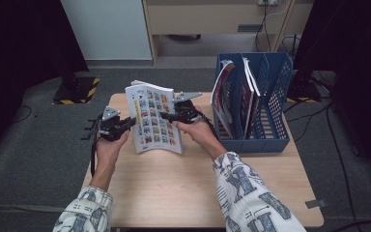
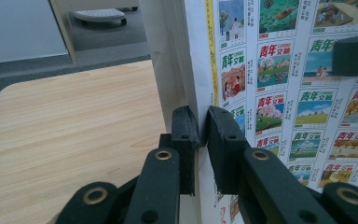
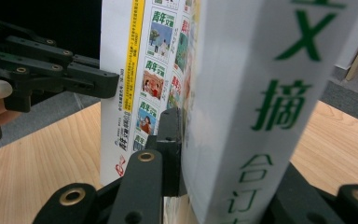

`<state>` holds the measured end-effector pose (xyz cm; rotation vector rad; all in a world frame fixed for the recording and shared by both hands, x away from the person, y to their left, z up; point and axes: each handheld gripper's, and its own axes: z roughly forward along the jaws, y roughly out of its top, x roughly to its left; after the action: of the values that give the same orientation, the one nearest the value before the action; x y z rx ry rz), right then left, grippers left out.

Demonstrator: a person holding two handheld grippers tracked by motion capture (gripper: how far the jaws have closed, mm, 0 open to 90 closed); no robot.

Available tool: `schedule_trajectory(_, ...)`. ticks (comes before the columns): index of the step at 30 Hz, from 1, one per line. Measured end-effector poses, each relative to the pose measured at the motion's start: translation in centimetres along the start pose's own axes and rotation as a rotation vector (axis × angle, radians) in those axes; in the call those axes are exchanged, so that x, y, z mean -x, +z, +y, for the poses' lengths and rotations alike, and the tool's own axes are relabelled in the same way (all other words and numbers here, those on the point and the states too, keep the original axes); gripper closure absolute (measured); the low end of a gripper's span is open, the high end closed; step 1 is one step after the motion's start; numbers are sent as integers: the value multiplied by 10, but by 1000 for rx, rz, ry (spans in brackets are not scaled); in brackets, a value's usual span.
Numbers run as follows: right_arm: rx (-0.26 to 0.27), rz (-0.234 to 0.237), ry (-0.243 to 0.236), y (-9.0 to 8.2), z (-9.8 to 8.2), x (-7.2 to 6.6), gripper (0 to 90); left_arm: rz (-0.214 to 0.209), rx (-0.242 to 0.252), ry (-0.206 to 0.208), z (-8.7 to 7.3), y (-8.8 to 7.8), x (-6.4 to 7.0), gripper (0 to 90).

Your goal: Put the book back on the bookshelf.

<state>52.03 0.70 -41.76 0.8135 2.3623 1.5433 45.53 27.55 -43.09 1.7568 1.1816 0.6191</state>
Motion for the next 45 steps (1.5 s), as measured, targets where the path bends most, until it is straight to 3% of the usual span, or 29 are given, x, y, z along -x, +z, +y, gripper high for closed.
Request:
schedule_trajectory(10,1,-5,-43,-9,-5,-9,728,-1,22,6,-6,-9,6,806)
schedule_trajectory(20,28,2,-88,-20,-16,-18,722,0,51,41,-15,-22,15,805)
schedule_trajectory(28,47,20,-99,-22,-21,-20,700,-17,89,26,-23,-27,17,806)
schedule_trajectory(45,91,51,-85,-19,-29,-18,661,-41,104,17,-27,-30,15,804)
